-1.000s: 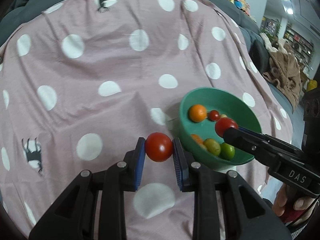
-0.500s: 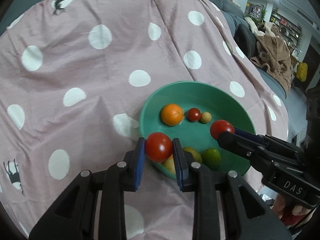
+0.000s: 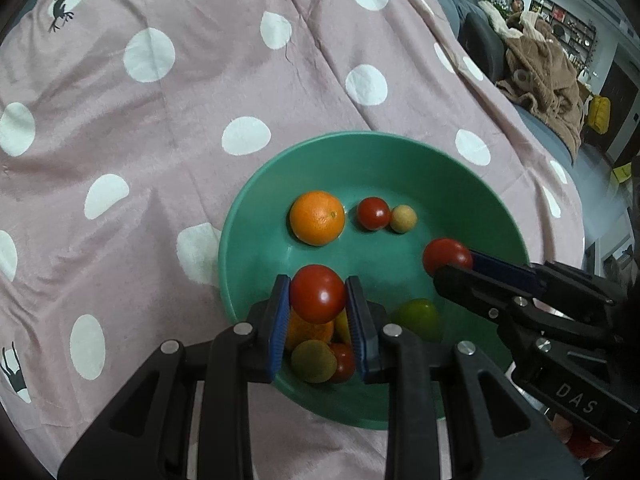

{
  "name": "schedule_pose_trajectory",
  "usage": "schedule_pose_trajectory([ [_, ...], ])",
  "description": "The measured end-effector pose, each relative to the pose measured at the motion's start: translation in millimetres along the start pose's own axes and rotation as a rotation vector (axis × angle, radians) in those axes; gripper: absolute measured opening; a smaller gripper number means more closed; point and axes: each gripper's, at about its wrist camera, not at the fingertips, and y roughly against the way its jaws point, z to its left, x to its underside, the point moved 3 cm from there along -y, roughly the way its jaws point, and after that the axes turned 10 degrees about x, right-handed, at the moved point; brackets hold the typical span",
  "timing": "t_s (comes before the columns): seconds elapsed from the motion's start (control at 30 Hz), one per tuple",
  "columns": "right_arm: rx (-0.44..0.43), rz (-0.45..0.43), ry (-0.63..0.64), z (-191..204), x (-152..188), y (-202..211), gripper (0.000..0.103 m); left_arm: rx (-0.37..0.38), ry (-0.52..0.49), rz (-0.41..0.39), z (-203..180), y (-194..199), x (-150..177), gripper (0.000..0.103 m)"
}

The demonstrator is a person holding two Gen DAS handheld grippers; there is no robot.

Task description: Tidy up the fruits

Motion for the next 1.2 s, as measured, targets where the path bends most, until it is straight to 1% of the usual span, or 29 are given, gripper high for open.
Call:
schedule_pose_trajectory([
  [0.07,0.020,0.012,0.012,0.2,-0.9,-1.1,0.025,-0.006,0.002,0.008,1.7,-1.4,-0.6,0.031],
  [0.33,0.047,0.001,0.028,-0.8,-5.6,4.8,0.025,-0.005,0.010,0.013,3.7,-0.7,-5.8,0.043],
  [0.4,0.045,-0.009,0.030,-0.3,-7.6,8.4,0.025,-0.011,0.010,0.008,3.3,2.6,-6.2,0.050],
  [0.53,0.045,-0.019,0.031,0.2,-10.1,14.2,0.025,-0.019,0.011,0.001,2.6,9.4,-7.0,0.060],
  [0.6,0.046,-0.020,0.031,1.0,-11.2,17.2,0.029,-0.020,0.013,-0.001,2.1,13.3,-7.5,0.066],
  [0.63,0.049,-0.020,0.032,1.6,-11.8,18.6,0.030,-0.033,0.013,0.000,1.9,15.9,-7.6,0.069],
  [0.67,0.052,-0.019,0.035,2.5,-12.8,20.1,0.033,-0.040,0.012,0.001,1.9,17.6,-7.5,0.073],
  [0.7,0.056,-0.019,0.039,3.3,-13.3,21.3,0.036,-0.045,0.012,0.000,2.2,19.7,-7.4,0.075],
  [0.9,0.070,-0.027,0.064,9.2,-18.5,35.8,0.041,-0.071,0.024,-0.023,4.5,40.4,-8.6,0.081],
  [0.97,0.077,-0.035,0.076,12.2,-19.7,41.9,0.043,-0.086,0.024,-0.035,4.9,48.6,-9.6,0.081],
  [1.13,0.067,-0.045,0.091,19.1,-23.1,56.6,0.043,-0.106,0.021,-0.065,2.0,70.7,-13.1,0.081],
  [1.2,0.061,-0.047,0.093,21.2,-24.2,62.6,0.043,-0.114,0.018,-0.080,0.0,79.7,-13.9,0.084],
])
